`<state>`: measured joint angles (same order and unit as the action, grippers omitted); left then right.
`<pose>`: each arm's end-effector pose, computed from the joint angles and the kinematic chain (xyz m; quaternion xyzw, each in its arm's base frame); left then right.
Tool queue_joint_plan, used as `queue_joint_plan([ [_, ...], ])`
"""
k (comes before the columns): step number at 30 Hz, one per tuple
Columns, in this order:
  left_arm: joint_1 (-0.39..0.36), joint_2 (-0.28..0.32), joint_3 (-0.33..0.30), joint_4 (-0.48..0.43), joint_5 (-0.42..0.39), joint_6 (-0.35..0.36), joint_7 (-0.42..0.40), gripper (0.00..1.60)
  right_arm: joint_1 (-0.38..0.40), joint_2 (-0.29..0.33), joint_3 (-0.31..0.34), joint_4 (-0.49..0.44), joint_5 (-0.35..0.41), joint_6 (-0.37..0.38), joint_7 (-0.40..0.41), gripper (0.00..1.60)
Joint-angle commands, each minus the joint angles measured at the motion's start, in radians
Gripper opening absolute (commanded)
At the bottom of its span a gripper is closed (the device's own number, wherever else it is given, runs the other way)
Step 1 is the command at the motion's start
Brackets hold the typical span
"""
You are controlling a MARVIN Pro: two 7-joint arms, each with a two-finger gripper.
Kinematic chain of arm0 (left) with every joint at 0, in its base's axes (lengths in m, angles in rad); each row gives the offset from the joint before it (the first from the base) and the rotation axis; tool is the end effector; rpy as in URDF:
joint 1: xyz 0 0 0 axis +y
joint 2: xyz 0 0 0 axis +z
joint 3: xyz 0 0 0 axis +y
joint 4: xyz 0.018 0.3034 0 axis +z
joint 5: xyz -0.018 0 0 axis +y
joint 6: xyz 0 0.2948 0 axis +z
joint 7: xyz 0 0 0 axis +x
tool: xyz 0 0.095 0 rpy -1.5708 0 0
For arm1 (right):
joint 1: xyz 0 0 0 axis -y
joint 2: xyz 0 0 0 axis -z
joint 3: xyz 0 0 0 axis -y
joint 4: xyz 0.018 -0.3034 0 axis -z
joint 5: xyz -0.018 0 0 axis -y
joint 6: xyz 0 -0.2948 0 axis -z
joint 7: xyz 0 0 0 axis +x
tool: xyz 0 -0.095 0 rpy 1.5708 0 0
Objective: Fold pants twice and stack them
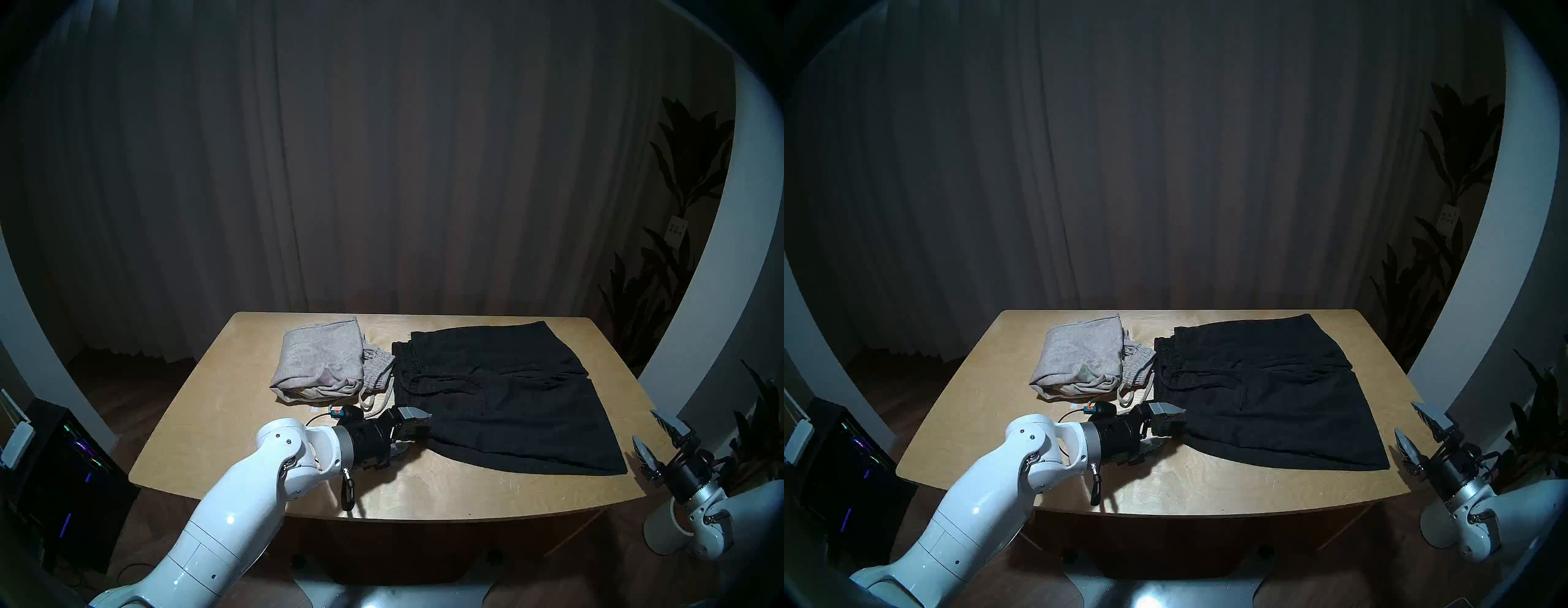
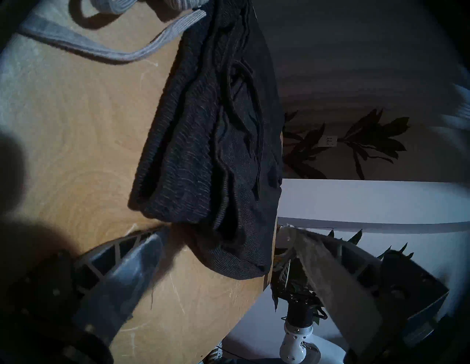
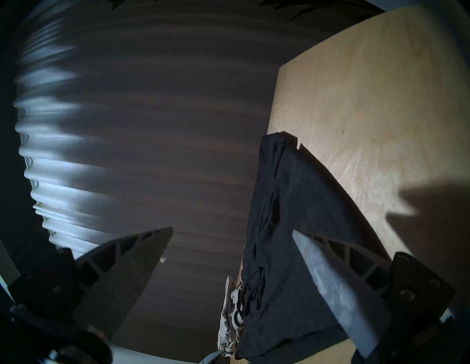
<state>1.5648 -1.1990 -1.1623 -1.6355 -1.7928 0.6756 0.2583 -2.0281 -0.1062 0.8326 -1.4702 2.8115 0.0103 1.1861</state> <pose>0.3317 -0.0830 -0.3617 0.8110 0.1865 0.1507 0.5337 0.1901 -0.3056 -0.3233 -0.5848 0.4168 -0.4620 0.5204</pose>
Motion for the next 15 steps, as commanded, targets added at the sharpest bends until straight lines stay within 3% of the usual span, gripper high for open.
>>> queue_joint_plan([
  [1, -0.003, -0.012, 0.003, 0.005, 0.003, -0.012, -0.002, 1.6, -0.021, 0.003, -0.007, -0.018, 0.009, 0.007, -0.001, 1.6],
  [15, -0.007, -0.018, 0.008, 0.019, 0.003, -0.035, -0.011, 1.6, -0.035, 0.003, -0.008, -0.034, 0.037, -0.002, -0.007, 1.6],
])
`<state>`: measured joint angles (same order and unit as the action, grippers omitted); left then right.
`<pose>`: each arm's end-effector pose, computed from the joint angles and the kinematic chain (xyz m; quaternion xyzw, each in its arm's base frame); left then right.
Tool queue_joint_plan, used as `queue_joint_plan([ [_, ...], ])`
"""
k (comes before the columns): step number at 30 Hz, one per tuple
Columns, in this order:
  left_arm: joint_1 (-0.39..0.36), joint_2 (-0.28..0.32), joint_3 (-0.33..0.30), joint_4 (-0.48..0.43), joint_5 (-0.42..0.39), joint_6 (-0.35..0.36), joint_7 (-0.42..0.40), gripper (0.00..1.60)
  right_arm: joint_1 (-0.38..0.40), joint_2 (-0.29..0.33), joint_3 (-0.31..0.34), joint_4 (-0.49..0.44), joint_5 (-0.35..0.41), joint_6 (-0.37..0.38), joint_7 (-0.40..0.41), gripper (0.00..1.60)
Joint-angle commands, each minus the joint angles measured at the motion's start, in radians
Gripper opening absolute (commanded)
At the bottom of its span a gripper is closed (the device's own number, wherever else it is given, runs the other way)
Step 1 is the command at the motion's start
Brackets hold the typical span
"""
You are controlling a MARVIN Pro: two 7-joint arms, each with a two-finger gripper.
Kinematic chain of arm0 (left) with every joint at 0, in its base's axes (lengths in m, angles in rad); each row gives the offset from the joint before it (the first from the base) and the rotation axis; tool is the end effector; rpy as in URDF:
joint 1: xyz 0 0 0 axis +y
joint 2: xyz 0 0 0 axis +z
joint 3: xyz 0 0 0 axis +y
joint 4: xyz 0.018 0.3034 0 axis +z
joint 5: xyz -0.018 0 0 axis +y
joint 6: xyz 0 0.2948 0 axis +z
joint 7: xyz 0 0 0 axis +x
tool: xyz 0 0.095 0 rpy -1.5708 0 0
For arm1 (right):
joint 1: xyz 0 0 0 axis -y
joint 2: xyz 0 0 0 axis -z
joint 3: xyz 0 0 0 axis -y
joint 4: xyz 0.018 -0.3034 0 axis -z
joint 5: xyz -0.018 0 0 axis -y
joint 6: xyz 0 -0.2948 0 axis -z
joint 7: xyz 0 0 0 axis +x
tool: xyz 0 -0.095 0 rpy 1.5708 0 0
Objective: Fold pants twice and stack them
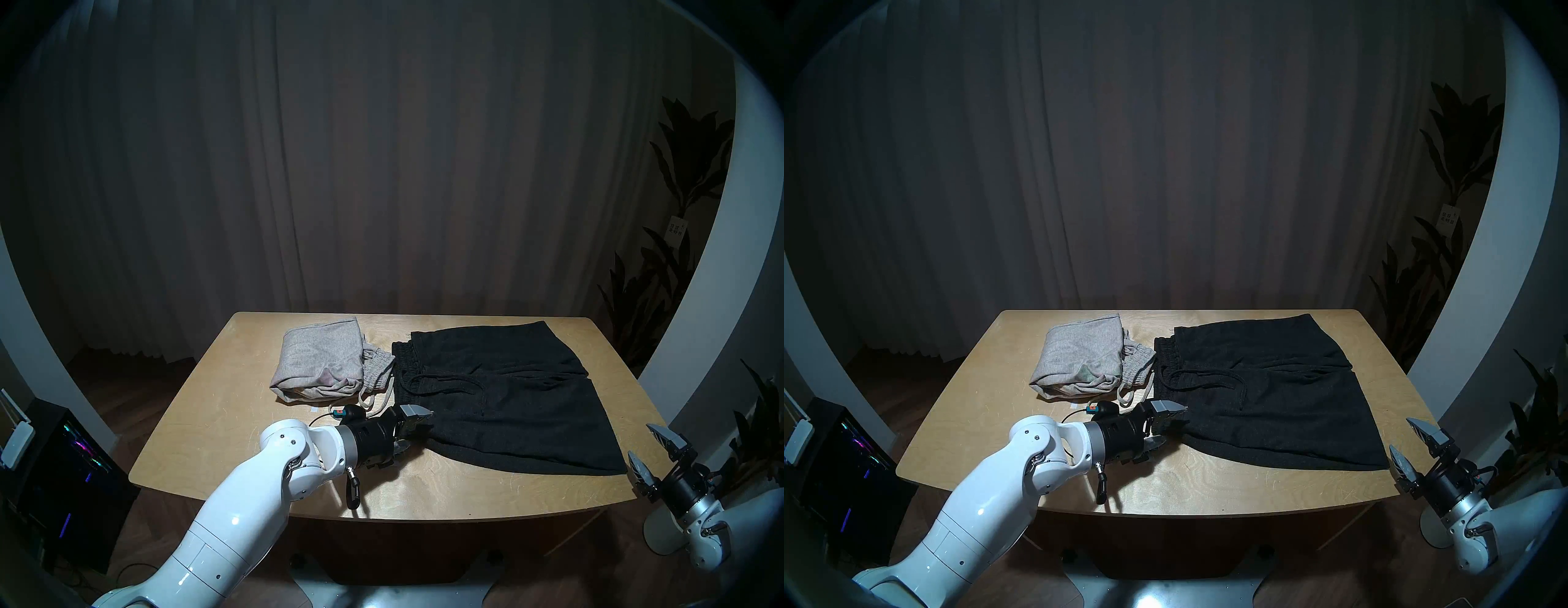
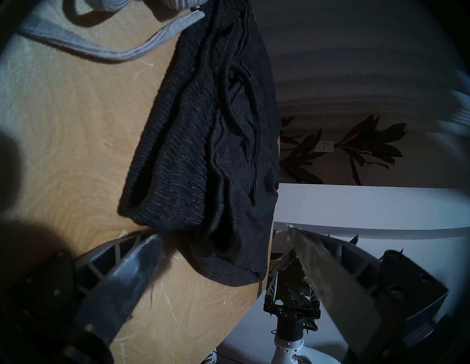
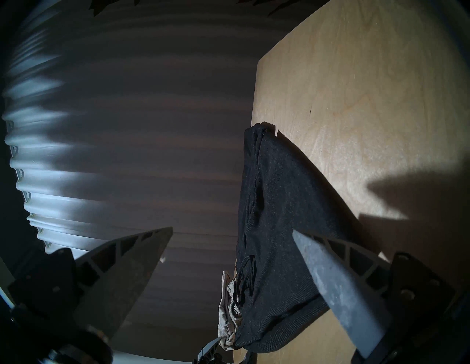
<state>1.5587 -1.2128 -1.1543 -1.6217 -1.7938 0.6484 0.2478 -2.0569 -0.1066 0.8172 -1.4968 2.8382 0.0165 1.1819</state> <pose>0.3345 -0.0879 -0.3631 0.8040 0.1974 0.1552 0.5390 0.1771 -0.2984 -0.3315 -0.5823 0.4419 -0.4430 0.5189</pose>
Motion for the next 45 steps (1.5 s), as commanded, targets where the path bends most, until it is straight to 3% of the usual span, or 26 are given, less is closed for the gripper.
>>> queue_joint_plan([
  [1, -0.001, -0.005, 0.0, 0.007, 0.004, -0.009, -0.002, 1.6, -0.008, 0.003, 0.007, -0.009, 0.012, -0.009, -0.005, 1.6],
  [45, -0.02, -0.025, 0.012, 0.058, 0.011, -0.044, -0.049, 1.6, -0.066, 0.004, -0.006, -0.112, 0.042, -0.034, -0.083, 1.6],
])
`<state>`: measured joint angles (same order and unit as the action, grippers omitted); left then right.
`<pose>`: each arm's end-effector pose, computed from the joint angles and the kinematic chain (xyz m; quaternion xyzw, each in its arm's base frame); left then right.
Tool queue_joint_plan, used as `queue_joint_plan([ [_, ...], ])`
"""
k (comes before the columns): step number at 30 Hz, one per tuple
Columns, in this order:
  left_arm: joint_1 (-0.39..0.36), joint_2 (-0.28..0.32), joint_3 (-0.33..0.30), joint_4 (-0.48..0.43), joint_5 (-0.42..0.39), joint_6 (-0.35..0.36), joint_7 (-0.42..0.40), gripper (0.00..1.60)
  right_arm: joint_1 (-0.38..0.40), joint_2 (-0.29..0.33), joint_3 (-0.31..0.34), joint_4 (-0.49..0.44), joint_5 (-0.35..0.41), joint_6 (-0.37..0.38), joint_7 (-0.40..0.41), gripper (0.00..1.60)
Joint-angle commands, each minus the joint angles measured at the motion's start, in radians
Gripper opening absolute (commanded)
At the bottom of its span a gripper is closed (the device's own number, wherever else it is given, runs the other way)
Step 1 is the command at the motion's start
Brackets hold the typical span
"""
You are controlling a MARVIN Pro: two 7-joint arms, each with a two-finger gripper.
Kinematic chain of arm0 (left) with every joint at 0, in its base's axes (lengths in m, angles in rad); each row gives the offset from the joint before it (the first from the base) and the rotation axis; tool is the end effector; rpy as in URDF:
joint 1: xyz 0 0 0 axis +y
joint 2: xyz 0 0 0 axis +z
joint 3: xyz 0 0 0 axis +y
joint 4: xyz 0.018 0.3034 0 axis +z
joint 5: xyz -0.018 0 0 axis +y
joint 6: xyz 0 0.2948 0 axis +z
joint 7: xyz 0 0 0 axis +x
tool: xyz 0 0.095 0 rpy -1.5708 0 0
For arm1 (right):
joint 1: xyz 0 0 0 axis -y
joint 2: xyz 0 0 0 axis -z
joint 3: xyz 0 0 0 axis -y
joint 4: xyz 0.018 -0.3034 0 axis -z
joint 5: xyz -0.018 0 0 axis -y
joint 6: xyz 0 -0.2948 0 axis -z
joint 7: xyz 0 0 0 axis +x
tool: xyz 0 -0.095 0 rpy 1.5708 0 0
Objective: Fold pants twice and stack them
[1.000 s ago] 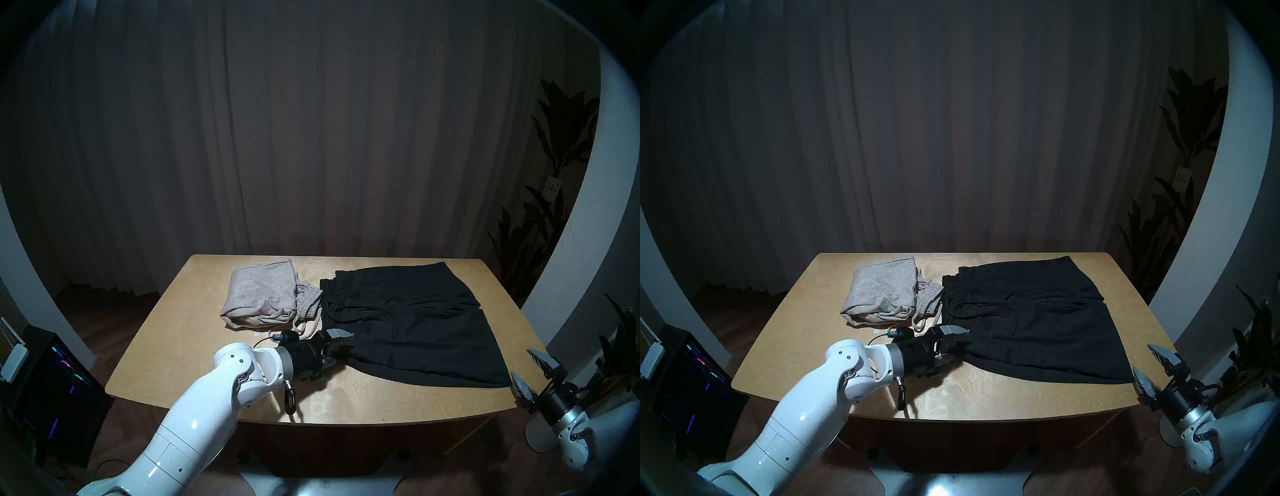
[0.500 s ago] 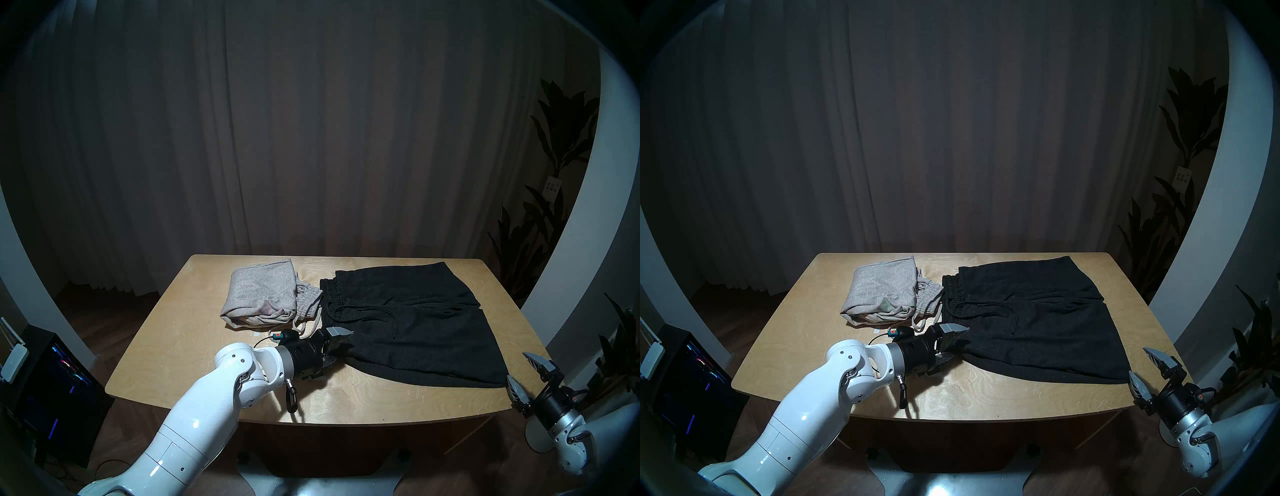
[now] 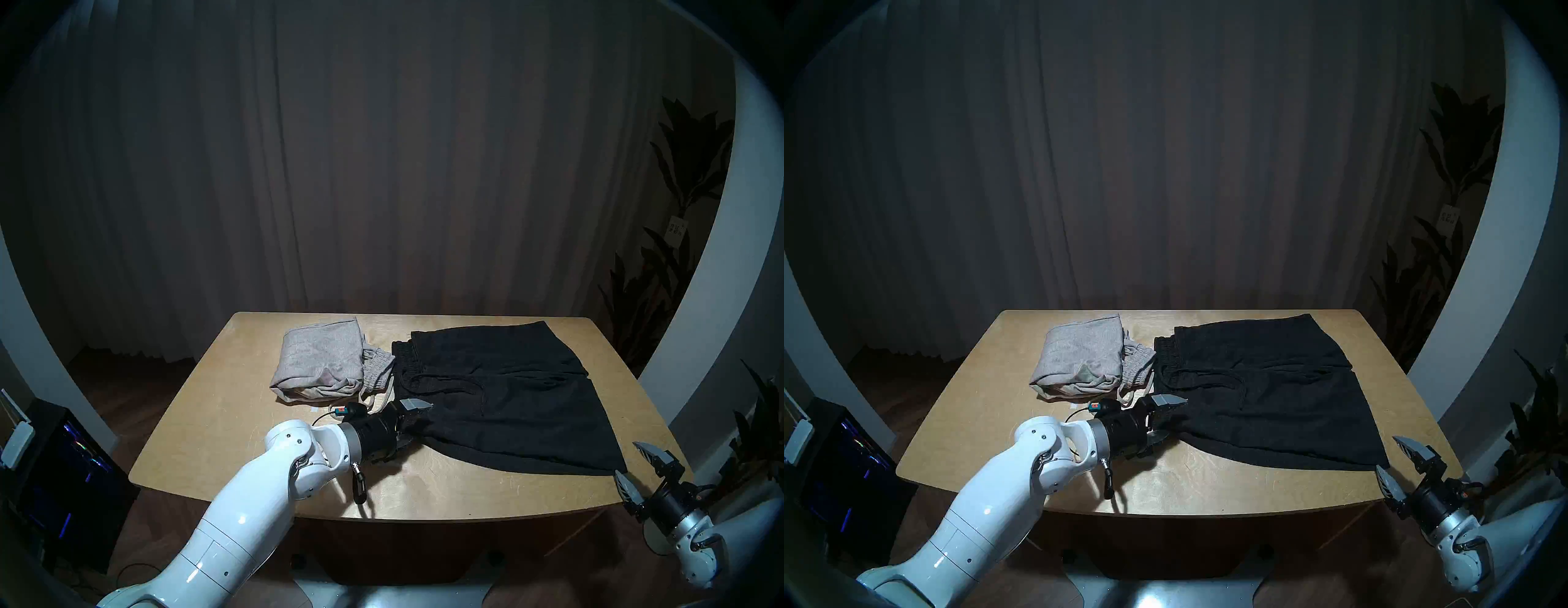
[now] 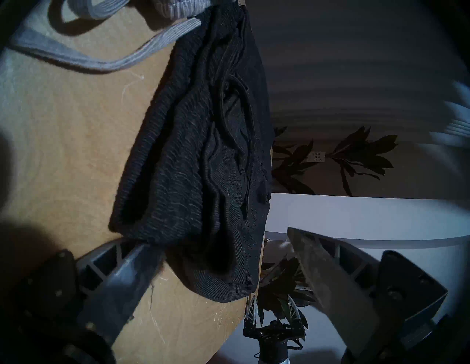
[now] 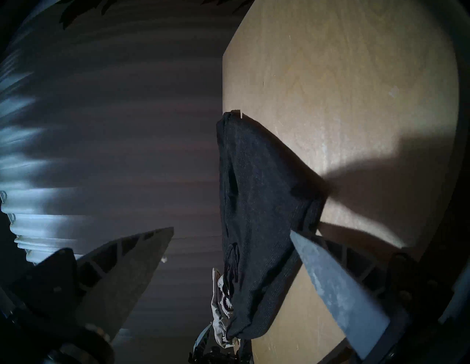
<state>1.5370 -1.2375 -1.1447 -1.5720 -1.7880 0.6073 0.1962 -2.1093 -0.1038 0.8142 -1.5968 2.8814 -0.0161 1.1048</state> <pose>0.3440 -0.0930 -0.3674 0.7871 0.2160 0.1669 0.5531 0.1608 -0.2708 -0.3446 -0.5872 0.4909 -0.3999 0.5042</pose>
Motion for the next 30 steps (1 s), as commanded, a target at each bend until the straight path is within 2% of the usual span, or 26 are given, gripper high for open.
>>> queue_joint_plan([
  [1, 0.001, -0.001, 0.003, 0.01, 0.005, -0.004, 0.002, 1.6, -0.015, 0.002, -0.003, -0.013, -0.002, -0.003, -0.008, 1.6],
  [30, -0.017, -0.014, 0.01, 0.027, 0.004, -0.016, -0.004, 1.6, -0.007, 0.004, 0.019, -0.041, -0.002, -0.057, -0.039, 1.6],
])
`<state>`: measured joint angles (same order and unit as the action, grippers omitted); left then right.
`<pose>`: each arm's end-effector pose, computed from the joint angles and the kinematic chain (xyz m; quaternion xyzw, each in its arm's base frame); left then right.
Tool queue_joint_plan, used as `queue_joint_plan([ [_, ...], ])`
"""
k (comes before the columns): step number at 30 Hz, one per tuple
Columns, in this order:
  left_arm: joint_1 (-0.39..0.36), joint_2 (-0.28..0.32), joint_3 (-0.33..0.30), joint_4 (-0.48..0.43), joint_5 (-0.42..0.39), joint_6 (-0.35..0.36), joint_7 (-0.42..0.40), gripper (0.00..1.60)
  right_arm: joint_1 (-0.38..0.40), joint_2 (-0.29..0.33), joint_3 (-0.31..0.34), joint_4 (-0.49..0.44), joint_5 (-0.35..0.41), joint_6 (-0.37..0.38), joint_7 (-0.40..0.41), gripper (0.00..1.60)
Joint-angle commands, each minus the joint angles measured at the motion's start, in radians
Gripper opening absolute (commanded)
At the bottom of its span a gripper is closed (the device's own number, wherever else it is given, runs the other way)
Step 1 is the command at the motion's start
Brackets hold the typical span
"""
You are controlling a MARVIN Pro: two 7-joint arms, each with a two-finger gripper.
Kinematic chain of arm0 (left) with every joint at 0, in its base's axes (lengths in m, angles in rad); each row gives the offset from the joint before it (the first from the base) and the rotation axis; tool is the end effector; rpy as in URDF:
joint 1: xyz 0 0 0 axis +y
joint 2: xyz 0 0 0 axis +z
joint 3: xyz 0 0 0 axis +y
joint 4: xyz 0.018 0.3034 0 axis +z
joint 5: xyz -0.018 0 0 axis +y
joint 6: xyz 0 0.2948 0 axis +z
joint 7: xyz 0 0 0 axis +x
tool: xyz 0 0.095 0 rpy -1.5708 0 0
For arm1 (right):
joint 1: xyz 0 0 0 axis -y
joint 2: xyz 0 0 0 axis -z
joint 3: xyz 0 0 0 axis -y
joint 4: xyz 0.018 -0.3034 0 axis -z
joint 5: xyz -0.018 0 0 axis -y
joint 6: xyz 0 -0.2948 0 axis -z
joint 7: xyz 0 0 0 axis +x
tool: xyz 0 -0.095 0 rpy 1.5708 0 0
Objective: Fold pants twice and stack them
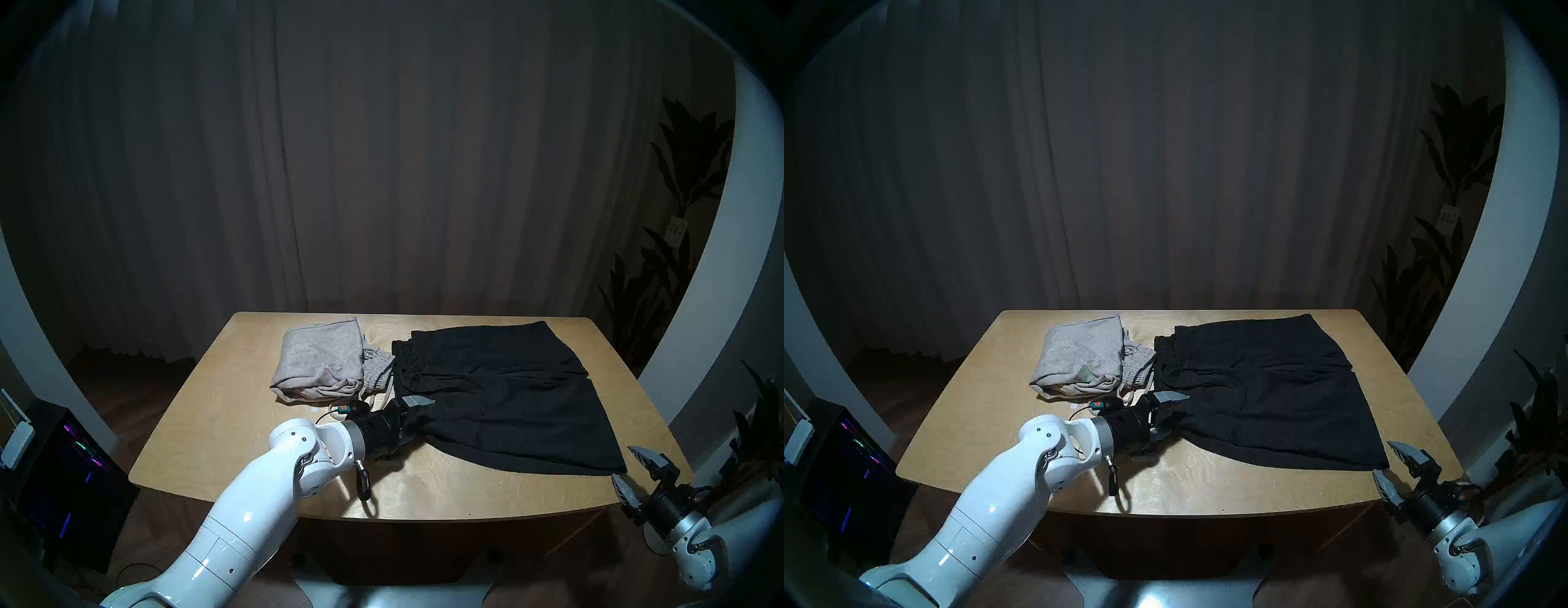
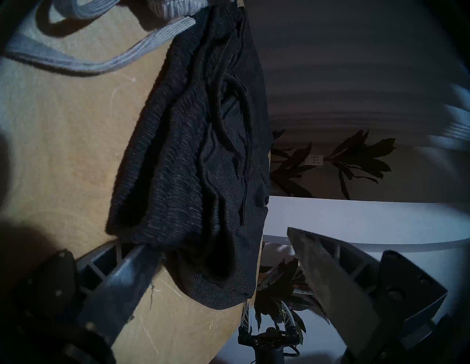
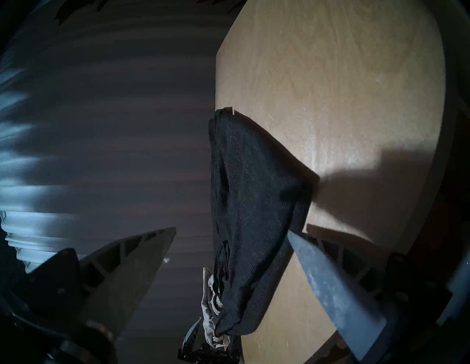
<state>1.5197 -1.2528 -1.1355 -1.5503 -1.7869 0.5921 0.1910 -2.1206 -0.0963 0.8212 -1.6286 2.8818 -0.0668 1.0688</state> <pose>0.3495 -0.0983 -0.3682 0.7833 0.2213 0.1697 0.5555 0.1604 -0.2643 -0.3454 -0.5998 0.4926 -0.3999 0.4876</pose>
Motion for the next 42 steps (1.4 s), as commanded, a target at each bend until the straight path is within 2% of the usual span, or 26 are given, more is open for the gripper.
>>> queue_joint_plan([
  [1, 0.0, 0.001, 0.001, 0.006, 0.003, -0.002, 0.002, 1.6, 0.004, -0.004, 0.013, -0.009, -0.002, -0.008, -0.004, 1.6],
  [42, -0.01, -0.011, 0.007, 0.024, 0.002, -0.011, -0.005, 1.6, 0.01, -0.004, 0.022, -0.045, -0.002, -0.087, -0.028, 1.6],
])
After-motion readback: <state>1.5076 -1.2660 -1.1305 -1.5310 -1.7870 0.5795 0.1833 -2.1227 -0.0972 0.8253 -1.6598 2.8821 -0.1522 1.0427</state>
